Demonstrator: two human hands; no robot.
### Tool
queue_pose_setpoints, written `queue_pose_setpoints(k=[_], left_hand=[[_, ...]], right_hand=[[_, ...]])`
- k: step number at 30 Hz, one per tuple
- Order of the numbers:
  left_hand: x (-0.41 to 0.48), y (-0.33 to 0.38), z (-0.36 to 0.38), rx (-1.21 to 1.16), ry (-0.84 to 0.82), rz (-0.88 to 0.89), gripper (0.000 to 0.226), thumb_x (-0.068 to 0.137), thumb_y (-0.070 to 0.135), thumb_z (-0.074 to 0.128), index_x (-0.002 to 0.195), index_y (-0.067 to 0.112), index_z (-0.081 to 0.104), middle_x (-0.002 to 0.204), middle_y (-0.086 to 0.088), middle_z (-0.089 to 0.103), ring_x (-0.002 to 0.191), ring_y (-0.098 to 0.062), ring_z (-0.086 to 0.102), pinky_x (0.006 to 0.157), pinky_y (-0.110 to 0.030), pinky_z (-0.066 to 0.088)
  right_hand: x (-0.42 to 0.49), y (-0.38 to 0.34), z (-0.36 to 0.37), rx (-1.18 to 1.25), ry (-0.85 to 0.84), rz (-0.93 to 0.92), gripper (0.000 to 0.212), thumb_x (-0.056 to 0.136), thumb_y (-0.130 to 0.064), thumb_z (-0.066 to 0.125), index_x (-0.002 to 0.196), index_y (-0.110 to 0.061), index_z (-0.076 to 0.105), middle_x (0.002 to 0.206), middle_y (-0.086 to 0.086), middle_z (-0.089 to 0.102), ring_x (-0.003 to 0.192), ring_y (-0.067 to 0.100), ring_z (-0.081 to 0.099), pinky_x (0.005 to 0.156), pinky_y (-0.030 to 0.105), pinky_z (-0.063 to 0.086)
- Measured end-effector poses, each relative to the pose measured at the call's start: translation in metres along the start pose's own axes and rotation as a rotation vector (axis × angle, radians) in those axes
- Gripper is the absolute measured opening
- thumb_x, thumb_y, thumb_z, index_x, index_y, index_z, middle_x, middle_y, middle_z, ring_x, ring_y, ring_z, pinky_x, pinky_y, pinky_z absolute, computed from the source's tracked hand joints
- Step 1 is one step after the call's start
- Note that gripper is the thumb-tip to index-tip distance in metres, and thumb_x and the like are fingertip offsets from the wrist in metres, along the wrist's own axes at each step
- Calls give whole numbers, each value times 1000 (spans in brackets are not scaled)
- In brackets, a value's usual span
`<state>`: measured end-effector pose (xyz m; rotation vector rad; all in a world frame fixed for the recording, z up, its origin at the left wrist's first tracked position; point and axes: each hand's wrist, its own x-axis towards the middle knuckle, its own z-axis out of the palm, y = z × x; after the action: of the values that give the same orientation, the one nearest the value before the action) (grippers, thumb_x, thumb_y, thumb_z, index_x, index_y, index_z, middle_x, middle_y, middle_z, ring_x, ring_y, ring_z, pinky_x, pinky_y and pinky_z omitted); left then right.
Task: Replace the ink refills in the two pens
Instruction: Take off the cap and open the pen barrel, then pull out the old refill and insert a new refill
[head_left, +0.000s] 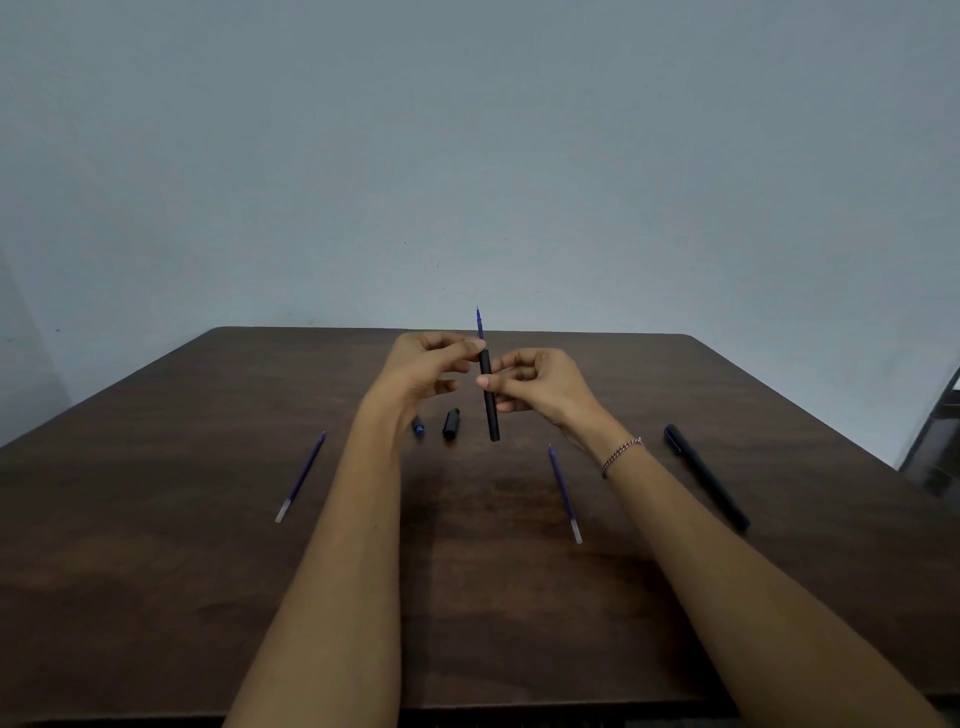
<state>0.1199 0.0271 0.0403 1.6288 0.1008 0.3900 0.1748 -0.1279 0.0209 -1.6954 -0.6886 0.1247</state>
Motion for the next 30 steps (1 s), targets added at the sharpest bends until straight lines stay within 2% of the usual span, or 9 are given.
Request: queue_pose_setpoints(k=[3, 8, 12, 22, 26, 30], left_hand=[[1, -2, -1, -42, 10, -10, 6, 74, 25, 77, 74, 21, 72, 71, 10, 70, 70, -2, 62, 50, -16, 47], [2, -5, -3, -87, 26, -23, 6, 75, 25, 76, 75, 21, 72, 76, 7, 72, 71, -4, 63, 55, -19, 47], [3, -5, -3, -129, 38, -41, 13, 74, 22, 77, 80, 14, 70, 71, 5, 72, 67, -4, 66, 53, -19, 50], [1, -3, -2, -308, 112, -13, 8, 78, 9, 73, 76, 5, 66, 62, -2, 70, 61, -11, 68, 58, -21, 56], [2, -2, -3, -386, 197, 15, 7, 79, 6, 72, 76, 4, 66, 65, -4, 69, 61, -12, 67, 58, -21, 56], [4, -2, -6, -471, 400, 59, 8, 80, 4, 70, 83, 2, 64, 78, -11, 68, 68, -16, 67, 62, -23, 58]], right_hand=[[0, 1, 0, 7, -7, 4, 18, 74, -19, 79, 86, -14, 66, 51, -7, 65, 56, 5, 65, 59, 19, 56], [0, 4, 0, 19, -55, 31, 18, 73, -19, 80, 85, -13, 66, 57, -3, 67, 57, 6, 66, 57, 17, 54], [1, 5, 1, 16, -91, 53, 19, 73, -19, 80, 85, -13, 67, 62, -1, 71, 59, 6, 68, 57, 17, 54], [0, 5, 3, 2, -181, 96, 21, 73, -20, 80, 87, -12, 66, 65, -2, 72, 63, 7, 69, 57, 16, 54], [0, 6, 3, -12, -208, 116, 22, 73, -21, 80, 89, -13, 66, 68, -1, 73, 65, 9, 70, 59, 18, 55], [0, 7, 4, -17, -242, 132, 21, 74, -19, 79, 89, -14, 65, 70, 1, 73, 65, 10, 70, 60, 19, 56]])
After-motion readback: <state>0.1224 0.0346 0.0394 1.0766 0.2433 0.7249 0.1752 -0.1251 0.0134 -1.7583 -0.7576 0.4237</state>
